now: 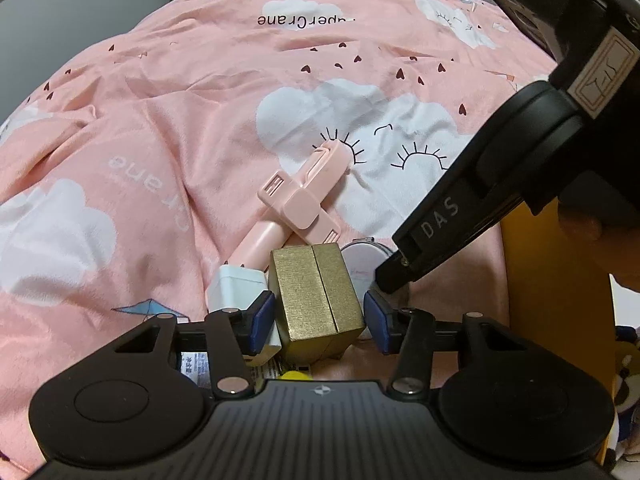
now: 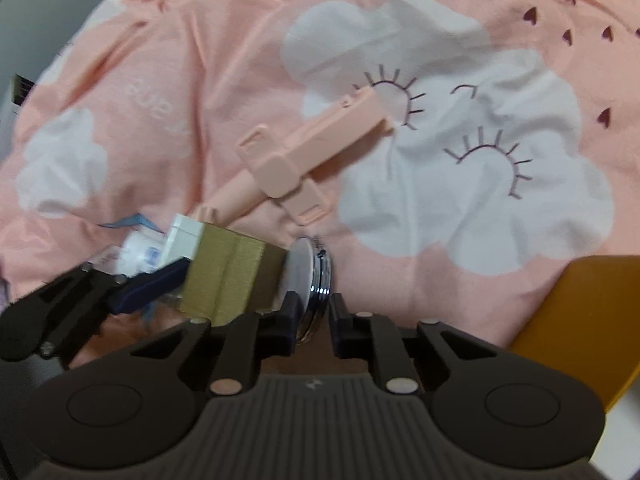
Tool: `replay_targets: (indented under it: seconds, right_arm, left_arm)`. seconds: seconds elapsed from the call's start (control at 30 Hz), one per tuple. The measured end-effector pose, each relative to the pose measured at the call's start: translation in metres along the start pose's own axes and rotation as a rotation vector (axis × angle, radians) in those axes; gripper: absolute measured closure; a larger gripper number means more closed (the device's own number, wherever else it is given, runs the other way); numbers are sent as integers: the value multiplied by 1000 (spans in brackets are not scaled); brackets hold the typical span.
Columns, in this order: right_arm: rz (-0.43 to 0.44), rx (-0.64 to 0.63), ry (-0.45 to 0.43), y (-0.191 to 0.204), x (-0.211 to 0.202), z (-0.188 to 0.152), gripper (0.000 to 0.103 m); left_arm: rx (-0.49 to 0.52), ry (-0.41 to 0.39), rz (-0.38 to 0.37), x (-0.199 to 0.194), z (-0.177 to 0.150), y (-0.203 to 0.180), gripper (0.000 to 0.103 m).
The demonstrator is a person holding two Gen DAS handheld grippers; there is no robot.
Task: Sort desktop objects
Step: 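Grasp the gold box with the left gripper while the right grasps the round compact mirror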
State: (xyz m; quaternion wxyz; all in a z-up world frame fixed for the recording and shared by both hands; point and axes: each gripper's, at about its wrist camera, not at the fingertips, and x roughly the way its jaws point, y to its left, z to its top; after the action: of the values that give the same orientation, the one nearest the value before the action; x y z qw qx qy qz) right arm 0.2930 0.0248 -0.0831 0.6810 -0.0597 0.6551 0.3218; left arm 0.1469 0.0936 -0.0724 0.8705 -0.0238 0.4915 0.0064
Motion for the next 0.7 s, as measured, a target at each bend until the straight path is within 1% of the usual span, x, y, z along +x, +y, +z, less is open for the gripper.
replay_targets:
  seconds: [0.07, 0.23, 0.37, 0.43, 0.6, 0.7]
  right_arm:
    - [33, 20, -4, -1, 2, -2, 86]
    - [37, 43, -49, 7, 7, -2, 86]
    - [30, 55, -92, 7, 1, -10, 89]
    - [14, 40, -137, 11, -9, -17, 89]
    - [-63, 25, -265, 15, -43, -40, 89]
    - [-70, 35, -355, 11, -69, -58, 89]
  left_arm:
    - [0, 0, -8, 0, 0, 2, 46]
    - [15, -4, -4, 2, 0, 2, 45]
    - [34, 0, 0, 5, 0, -2, 44]
    - [51, 5, 6, 6, 0, -6, 44]
    - [134, 4, 48, 9, -2, -22, 44]
    - [172, -5, 71, 9, -3, -31, 44]
